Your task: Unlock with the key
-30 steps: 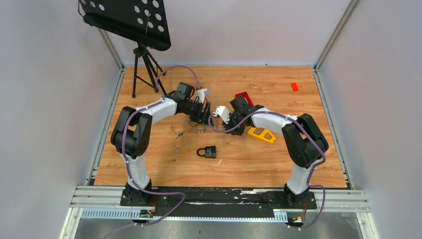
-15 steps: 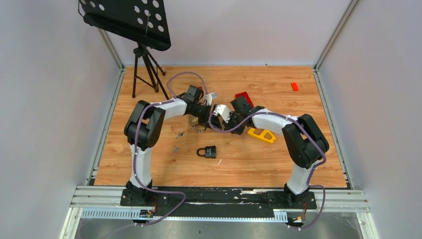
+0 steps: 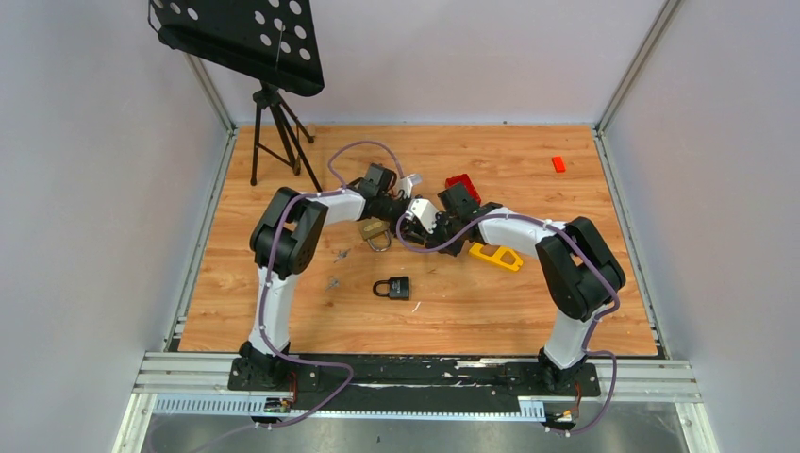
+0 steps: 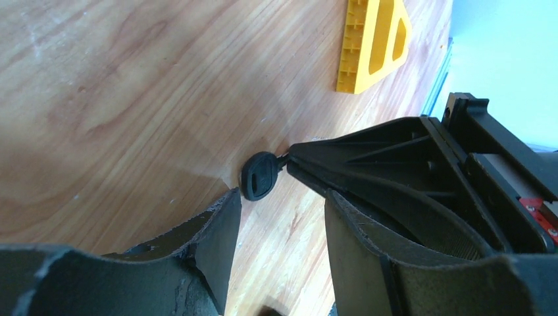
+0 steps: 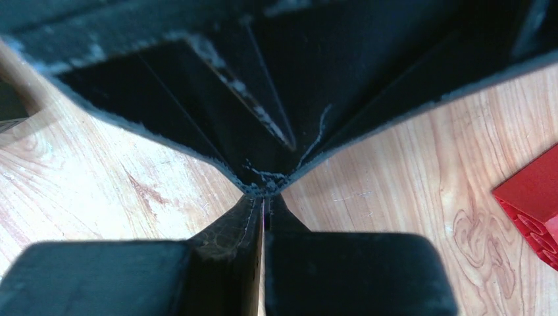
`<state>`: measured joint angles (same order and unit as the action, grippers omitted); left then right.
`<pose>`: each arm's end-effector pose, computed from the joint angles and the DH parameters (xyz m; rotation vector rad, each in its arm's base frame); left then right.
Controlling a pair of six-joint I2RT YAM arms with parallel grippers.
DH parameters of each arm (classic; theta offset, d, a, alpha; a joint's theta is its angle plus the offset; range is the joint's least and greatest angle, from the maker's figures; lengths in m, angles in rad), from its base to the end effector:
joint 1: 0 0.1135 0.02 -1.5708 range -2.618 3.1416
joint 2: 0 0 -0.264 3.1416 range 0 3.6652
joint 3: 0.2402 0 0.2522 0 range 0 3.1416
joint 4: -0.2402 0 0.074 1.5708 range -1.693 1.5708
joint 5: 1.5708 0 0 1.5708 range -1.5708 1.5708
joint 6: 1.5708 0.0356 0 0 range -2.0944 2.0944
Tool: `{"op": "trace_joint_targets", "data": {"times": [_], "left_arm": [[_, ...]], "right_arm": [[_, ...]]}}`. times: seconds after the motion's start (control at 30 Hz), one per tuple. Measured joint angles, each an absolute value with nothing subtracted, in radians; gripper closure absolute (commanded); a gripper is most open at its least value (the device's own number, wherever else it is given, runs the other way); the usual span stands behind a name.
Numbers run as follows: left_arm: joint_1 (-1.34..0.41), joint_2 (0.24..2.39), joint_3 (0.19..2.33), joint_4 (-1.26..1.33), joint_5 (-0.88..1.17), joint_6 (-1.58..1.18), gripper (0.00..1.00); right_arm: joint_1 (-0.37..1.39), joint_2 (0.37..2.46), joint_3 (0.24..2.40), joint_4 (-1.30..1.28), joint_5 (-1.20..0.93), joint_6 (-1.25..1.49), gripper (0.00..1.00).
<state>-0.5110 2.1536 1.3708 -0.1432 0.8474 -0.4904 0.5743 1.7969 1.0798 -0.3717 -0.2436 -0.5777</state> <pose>0.3707 -0.2384 0.1257 0.4197 2.6033 -1.4498 0.2922 0.1993 0.1588 -1.5057 2.1725 0.3223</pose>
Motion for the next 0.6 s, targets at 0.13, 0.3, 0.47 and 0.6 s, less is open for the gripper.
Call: {"op": "trace_joint_targets", "data": {"times": [0.13, 0.3, 0.47, 0.6], "left_arm": [[-0.519, 2.170, 1.368, -0.094, 0.873, -0.542, 0.42], [-0.519, 2.186, 1.356, -0.032, 0.899, -0.602, 0.42], [-0.516, 2.195, 1.332, 0.047, 0.924, -0.664, 0.43], [-0.514, 2.199, 1.312, 0.107, 0.936, -0.710, 0.43]], "right_arm": [[0.574, 1.797, 1.080, -0.373, -0.240, -0.577, 1.00], [0.573, 1.794, 1.080, -0.378, -0.231, -0.577, 1.00], [0.572, 1.793, 1.080, -0.385, -0.225, -0.570, 1.00], [0.572, 1.792, 1.080, -0.391, -0.218, -0.567, 1.00]]}}
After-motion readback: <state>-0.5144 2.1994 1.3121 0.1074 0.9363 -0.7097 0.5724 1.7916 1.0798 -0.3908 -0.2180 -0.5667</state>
